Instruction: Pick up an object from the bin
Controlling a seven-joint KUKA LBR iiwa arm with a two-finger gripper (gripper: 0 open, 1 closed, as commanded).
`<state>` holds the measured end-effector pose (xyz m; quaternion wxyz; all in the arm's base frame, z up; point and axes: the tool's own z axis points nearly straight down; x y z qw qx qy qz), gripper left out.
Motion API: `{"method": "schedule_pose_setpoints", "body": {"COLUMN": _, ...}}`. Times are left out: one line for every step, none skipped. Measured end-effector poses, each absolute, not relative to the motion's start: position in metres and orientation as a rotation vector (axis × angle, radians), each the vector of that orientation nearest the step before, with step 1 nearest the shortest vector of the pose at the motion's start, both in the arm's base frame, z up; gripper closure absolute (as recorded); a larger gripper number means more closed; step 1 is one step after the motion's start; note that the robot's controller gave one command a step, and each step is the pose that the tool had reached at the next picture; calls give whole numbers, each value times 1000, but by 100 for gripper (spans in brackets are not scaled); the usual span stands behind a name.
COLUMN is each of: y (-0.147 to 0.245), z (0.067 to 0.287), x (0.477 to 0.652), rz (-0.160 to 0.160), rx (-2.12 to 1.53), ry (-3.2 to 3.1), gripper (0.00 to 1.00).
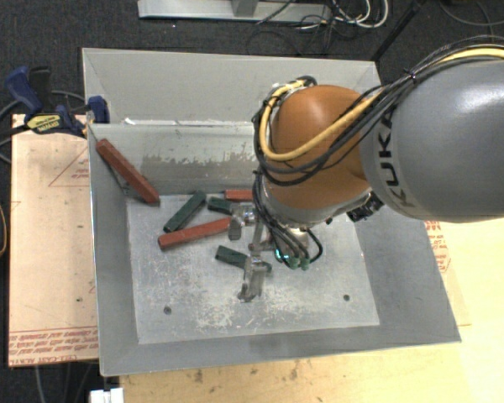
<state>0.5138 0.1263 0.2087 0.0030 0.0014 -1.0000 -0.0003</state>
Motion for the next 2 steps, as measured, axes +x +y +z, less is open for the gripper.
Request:
{"method": "schedule_pose_setpoints", "body": {"y": 103, "z": 95, "x": 577, "rz": 0, "rx": 215, "ry": -3132, "gripper": 0}}
{"method": "schedule_pose_setpoints", "body": {"y": 102, "z": 71, "x": 575, "rz": -4, "rx": 131, "ry": -3143, "gripper": 0}}
